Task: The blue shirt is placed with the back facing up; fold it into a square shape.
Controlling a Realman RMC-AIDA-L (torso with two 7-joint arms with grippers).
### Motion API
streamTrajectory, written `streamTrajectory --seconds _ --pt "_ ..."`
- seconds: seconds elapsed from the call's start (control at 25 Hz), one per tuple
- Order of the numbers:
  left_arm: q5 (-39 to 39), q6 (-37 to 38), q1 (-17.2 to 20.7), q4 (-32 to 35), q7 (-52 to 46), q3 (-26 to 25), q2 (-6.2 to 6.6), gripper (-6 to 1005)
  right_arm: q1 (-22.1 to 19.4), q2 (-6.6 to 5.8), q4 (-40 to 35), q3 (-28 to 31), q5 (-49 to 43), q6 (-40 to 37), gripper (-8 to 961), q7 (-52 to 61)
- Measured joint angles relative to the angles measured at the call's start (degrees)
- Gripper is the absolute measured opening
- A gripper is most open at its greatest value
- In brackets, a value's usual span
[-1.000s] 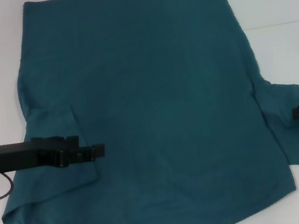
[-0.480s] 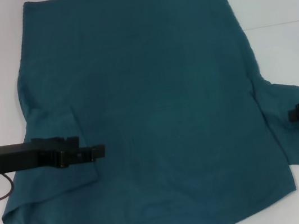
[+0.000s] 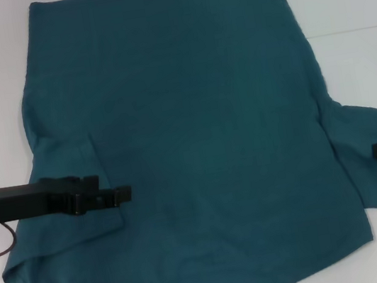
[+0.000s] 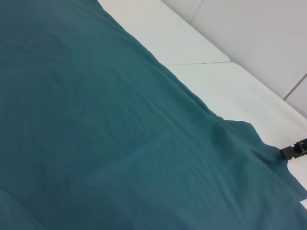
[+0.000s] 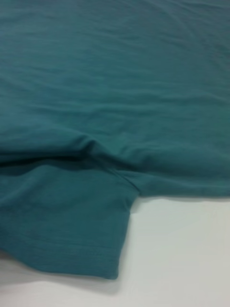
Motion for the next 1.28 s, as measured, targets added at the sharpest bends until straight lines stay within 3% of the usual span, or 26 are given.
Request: streamTrajectory --seconds 0.32,0.76,0.96,1.2,1.28 --pt "0.0 -0.1 0.0 0.0 0.0 0.0 -0.21 917 1.2 1.8 0.0 -0.3 0.0 2.5 356 -0.6" --pt "0.0 -0.1 0.1 0.3 0.0 0.0 -0.26 919 1.4 1.92 0.1 -2.6 -0.2 2.7 353 -0.5" --pt "0.0 -0.1 0.0 0.4 0.0 0.0 -0.3 919 1.3 1.73 -0.2 -3.1 -0.2 2.5 153 -0.1" --pt "0.0 -0.1 -0.1 0.4 -0.1 -0.1 -0.35 919 1.1 1.32 -0.5 -2.9 -0.2 2.2 2 0.0" --pt "0.0 -0.1 -0.1 0.4 -0.1 -0.1 -0.35 919 0.8 0.89 -0.6 -2.5 -0.1 2.2 2 -0.1"
